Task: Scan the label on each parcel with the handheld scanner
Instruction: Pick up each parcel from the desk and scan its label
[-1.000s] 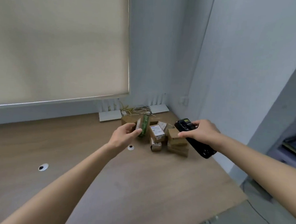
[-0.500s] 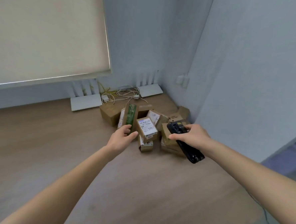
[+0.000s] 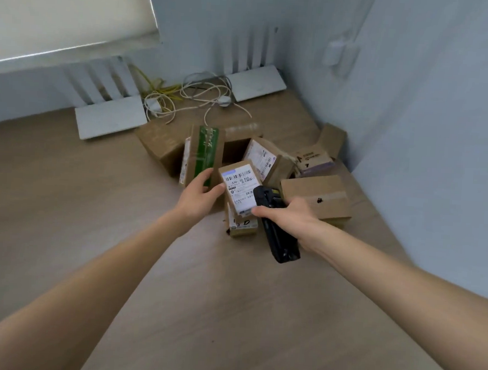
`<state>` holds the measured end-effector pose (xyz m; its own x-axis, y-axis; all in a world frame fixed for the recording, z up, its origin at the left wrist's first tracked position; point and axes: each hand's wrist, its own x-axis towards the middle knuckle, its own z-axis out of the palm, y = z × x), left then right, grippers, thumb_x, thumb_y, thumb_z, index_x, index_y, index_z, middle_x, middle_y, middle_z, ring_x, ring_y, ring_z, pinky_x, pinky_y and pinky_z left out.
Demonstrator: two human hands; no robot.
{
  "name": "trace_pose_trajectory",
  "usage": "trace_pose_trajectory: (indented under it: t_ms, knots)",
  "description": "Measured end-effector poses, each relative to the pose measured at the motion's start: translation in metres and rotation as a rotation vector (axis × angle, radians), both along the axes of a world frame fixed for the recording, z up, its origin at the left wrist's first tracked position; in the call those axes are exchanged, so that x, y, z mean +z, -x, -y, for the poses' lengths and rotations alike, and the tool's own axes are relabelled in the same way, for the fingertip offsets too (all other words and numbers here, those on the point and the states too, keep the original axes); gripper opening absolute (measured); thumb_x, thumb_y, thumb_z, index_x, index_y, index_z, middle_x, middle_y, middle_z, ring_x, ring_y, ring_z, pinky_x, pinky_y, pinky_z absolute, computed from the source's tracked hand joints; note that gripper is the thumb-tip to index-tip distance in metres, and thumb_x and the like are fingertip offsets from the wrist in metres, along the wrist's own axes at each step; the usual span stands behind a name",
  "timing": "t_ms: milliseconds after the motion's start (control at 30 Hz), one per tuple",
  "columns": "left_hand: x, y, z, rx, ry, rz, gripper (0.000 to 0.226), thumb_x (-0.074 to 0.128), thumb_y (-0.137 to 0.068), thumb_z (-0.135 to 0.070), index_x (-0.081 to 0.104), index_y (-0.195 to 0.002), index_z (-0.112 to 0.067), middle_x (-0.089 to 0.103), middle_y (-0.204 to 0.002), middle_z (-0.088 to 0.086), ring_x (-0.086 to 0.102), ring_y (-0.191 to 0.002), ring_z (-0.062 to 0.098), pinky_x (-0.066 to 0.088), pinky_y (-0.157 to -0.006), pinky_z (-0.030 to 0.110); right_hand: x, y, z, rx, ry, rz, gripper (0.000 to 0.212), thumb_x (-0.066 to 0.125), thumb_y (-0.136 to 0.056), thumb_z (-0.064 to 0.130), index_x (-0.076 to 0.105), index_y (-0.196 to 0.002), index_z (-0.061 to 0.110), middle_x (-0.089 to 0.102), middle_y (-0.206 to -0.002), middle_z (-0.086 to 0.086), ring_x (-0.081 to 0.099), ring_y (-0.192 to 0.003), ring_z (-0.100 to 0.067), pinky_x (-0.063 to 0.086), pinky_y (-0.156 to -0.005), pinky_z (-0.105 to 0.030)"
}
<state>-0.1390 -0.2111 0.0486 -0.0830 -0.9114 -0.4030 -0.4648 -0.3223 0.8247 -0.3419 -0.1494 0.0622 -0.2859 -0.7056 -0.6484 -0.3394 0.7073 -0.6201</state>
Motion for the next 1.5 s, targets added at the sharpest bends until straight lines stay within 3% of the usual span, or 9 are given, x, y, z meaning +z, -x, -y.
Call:
trace_pose_trajectory:
  t_ms: [200, 467, 600, 700, 833, 1067, 1233, 1333, 1500]
  knots:
    - [-0.028, 0.006, 0.038, 0.02, -0.061, 0.012, 0.063, 0.058, -0.101, -0.033, 0.032, -0.158, -0.025, 0.042, -0.158, -0.001, 0.043, -0.142, 0.022, 0.036, -0.118, 0.045, -0.02, -0.001, 0.033, 0.035, -0.048, 0.075, 0.071, 0.092, -0.065, 0.054, 0.068, -0.121, 0.016, 0.074, -0.103, -0.002, 0.071, -0.095, -0.022, 0.059, -0.092, -0.042]
    - [-0.038, -0.001, 0.043, 0.101, -0.084, -0.054, 0.041, 0.058, -0.102, -0.032, 0.051, -0.142, -0.024, 0.06, -0.138, -0.002, 0.056, -0.123, 0.02, 0.046, -0.101, 0.039, -0.023, -0.008, 0.041, -0.078, -0.032, 0.117, 0.061, 0.094, -0.067, 0.049, 0.074, -0.115, 0.018, 0.076, -0.1, 0.0, 0.073, -0.093, -0.021, 0.06, -0.093, -0.042]
    - [-0.025, -0.009, 0.03, 0.131, -0.082, -0.123, 0.034, 0.059, -0.101, -0.032, 0.053, -0.133, -0.024, 0.062, -0.135, 0.0, 0.058, -0.124, 0.023, 0.047, -0.106, 0.045, -0.004, -0.017, 0.034, -0.112, 0.007, 0.131, 0.062, 0.093, -0.07, 0.047, 0.072, -0.118, 0.015, 0.076, -0.101, -0.001, 0.072, -0.092, -0.02, 0.058, -0.079, -0.034]
    - [-0.001, -0.015, 0.016, 0.141, -0.056, -0.186, 0.031, 0.059, -0.101, -0.032, 0.055, -0.13, -0.025, 0.065, -0.131, 0.001, 0.058, -0.122, 0.021, 0.046, -0.104, 0.042, 0.02, -0.023, 0.023, -0.118, 0.04, 0.139, 0.063, 0.093, -0.071, 0.043, 0.07, -0.12, 0.011, 0.076, -0.102, -0.004, 0.073, -0.09, -0.019, 0.055, -0.068, -0.029]
    - [0.045, -0.03, -0.011, 0.13, 0.001, -0.241, 0.027, 0.059, -0.101, -0.033, 0.054, -0.126, -0.023, 0.068, -0.113, -0.002, 0.06, -0.106, 0.015, 0.048, -0.084, 0.033, 0.064, -0.03, 0.001, -0.109, 0.098, 0.156, 0.054, 0.092, -0.076, 0.035, 0.071, -0.118, 0.008, 0.076, -0.098, -0.006, 0.072, -0.083, -0.016, 0.05, -0.057, -0.025]
    - [0.124, -0.057, -0.074, 0.135, 0.145, -0.316, 0.023, 0.058, -0.102, -0.032, 0.054, -0.122, -0.023, 0.067, -0.102, -0.013, 0.057, -0.096, -0.002, 0.046, -0.092, 0.037, 0.155, -0.044, -0.048, -0.049, 0.189, 0.128, 0.043, 0.093, -0.074, 0.035, 0.074, -0.101, 0.008, 0.075, -0.081, -0.001, 0.07, -0.057, -0.007, 0.043, -0.039, -0.014]
    - [0.18, -0.073, -0.123, 0.16, 0.264, -0.361, 0.013, 0.058, -0.102, -0.032, 0.054, -0.114, -0.029, 0.068, -0.113, -0.001, 0.059, -0.097, 0.011, 0.046, -0.076, 0.032, 0.217, -0.058, -0.088, 0.047, 0.245, 0.1, 0.062, 0.095, -0.067, 0.043, 0.071, -0.11, 0.005, 0.076, -0.096, -0.007, 0.072, -0.077, -0.015, 0.049, -0.044, -0.02]
    - [0.216, -0.083, -0.159, 0.2, 0.332, -0.37, 0.017, 0.059, -0.101, -0.035, 0.057, -0.117, -0.032, 0.064, -0.114, 0.005, 0.062, -0.099, 0.017, 0.053, -0.079, 0.037, 0.251, -0.068, -0.114, 0.124, 0.284, 0.1, 0.064, 0.095, -0.066, 0.046, 0.072, -0.11, 0.005, 0.077, -0.1, -0.008, 0.073, -0.086, -0.019, 0.051, -0.057, -0.026]
    - [0.265, -0.114, -0.235, 0.288, 0.371, -0.449, 0.026, 0.068, -0.096, -0.034, 0.066, -0.122, -0.036, 0.068, -0.119, 0.013, 0.071, -0.108, 0.024, 0.061, -0.088, 0.045, 0.298, -0.088, -0.167, 0.297, 0.349, 0.108, 0.057, 0.093, -0.07, 0.044, 0.072, -0.105, 0.005, 0.074, -0.092, -0.005, 0.07, -0.078, -0.016, 0.048, -0.055, -0.026]
